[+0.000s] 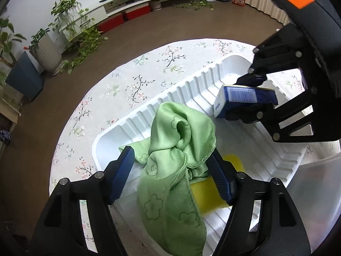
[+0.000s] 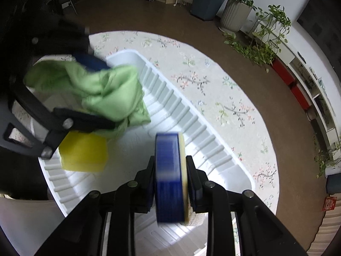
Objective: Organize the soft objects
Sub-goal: 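Drop the green cloth into the tray with the left tool while the right tool drops the tissue pack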
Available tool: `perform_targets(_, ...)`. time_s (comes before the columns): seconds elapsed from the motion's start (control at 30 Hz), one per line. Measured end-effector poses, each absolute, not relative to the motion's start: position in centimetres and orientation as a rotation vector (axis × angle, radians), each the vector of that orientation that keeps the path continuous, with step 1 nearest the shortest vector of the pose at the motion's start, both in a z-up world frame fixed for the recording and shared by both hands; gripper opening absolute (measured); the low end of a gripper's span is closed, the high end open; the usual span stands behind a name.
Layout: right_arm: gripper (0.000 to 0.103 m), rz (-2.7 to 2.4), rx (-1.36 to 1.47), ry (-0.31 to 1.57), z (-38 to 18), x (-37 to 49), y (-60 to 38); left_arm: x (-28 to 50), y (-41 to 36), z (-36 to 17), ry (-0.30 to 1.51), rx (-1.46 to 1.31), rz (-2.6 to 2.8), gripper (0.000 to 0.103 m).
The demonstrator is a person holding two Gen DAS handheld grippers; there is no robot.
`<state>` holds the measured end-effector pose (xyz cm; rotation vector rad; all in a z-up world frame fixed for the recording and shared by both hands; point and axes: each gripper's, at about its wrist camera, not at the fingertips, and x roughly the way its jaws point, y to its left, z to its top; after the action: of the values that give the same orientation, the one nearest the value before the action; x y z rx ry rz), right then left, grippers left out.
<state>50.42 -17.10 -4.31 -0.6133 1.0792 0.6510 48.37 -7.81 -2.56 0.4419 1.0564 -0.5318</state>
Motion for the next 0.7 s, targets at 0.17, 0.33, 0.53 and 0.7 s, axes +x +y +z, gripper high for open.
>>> perform_targets(0.17, 0.035, 0.639, -0.571, 1.058, -3.8, 50.5, -17.7, 48.6, -6.9, -2.3, 1.052, 0.408, -0.515, 0.081)
perform_targets(0.33, 0.063, 0.635, -0.509, 1.020, -2.3, 50.5, -18.6, 48.6, -6.0, -1.4, 1.030, 0.381, -0.495, 0.085)
perform_targets(0.53, 0.072, 0.604, -0.455, 0.982, -0.6, 50.6, -20.2, 48.1, -4.3, 0.6, 0.997, 0.353, -0.468, 0.088)
perform_targets(0.7, 0.090, 0.561, -0.407, 0.941, 1.6, 50.1, -22.1, 46.8, -3.1, 2.6, 0.939, 0.298, -0.449, 0.101)
